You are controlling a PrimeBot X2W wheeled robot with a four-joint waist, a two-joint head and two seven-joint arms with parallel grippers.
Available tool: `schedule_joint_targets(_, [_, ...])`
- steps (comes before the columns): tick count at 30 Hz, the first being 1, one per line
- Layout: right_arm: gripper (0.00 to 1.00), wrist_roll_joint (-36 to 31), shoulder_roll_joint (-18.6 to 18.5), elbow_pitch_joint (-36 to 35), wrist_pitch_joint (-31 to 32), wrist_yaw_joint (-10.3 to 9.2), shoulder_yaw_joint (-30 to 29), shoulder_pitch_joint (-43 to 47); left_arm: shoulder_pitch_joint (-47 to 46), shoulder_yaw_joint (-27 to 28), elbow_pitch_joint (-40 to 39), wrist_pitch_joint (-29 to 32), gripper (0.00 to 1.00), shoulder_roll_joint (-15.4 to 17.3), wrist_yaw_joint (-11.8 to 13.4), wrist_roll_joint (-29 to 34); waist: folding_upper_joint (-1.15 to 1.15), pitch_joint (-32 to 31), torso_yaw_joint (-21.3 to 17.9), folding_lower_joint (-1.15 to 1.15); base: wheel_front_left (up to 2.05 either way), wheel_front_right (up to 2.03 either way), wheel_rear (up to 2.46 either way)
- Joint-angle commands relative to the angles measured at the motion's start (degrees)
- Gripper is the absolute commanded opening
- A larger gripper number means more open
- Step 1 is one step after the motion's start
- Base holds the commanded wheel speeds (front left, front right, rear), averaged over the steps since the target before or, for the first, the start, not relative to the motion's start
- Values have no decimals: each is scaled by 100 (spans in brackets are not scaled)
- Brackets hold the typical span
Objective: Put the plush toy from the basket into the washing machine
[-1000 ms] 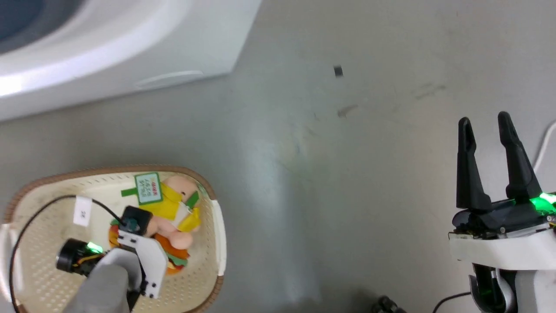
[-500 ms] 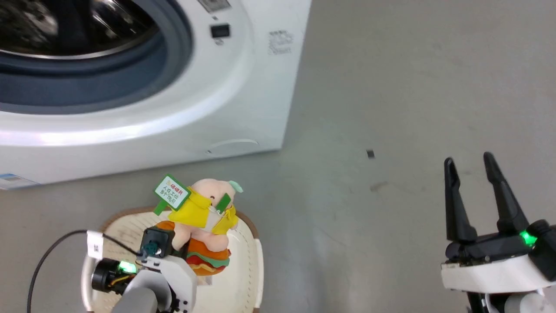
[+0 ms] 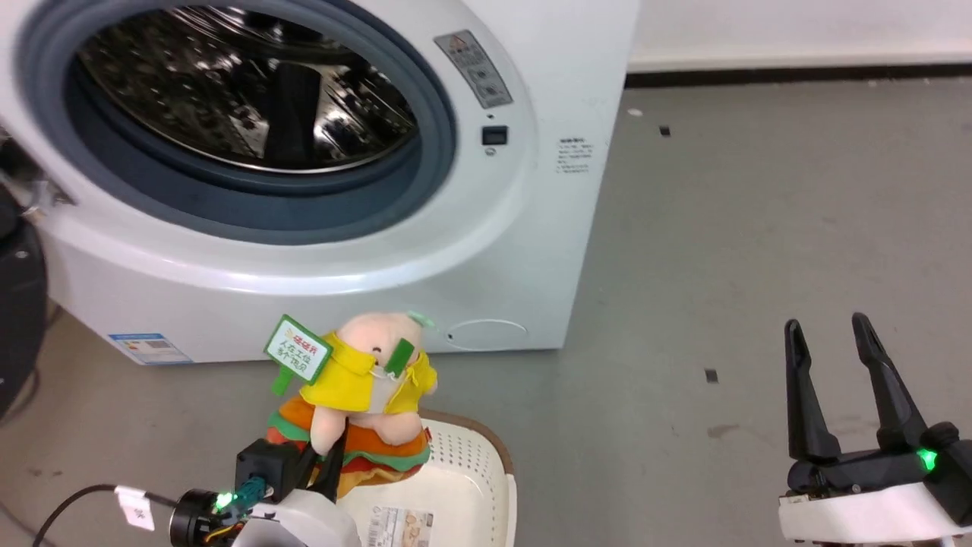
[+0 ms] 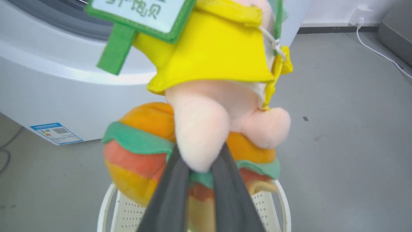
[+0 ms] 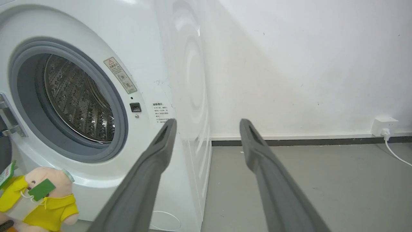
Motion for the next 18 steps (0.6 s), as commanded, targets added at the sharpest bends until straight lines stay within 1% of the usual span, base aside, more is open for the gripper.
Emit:
schedule_joint_targets(1, [100,29,-1,-2,-25,-4,-8,87,98,58,-169,-31,0,-19,-7,36,0,-150,130,1,0,0,0])
schedule_joint_targets(7, [100,24,-1,-20,-25,-4,80,148,407,500,-1199,-31,0,-83,-26,125,0,-224,192,1,0,0,0])
schedule_joint_targets(8, [100,34,-1,-27,-25,-4,90,143,439,611,-1359,-31,0,-117,-52,81,0,-218,183,1,0,0,0])
schedule_joint_targets(12, [100,49,-1,-38,-25,-4,237,49,445,948,-1919,-31,0,-62,-116,176,0,-126,74,1,0,0,0])
schedule_joint_targets(15, [100,54,-1,-70,-25,-4,325,-17,293,1189,-2201,-31,0,7,-157,226,0,-19,-4,1,0,0,0])
schedule_joint_targets(18, [100,81,-1,-104,-25,-4,369,-87,71,1378,-2300,-31,0,103,-206,201,0,135,-115,1,0,0,0])
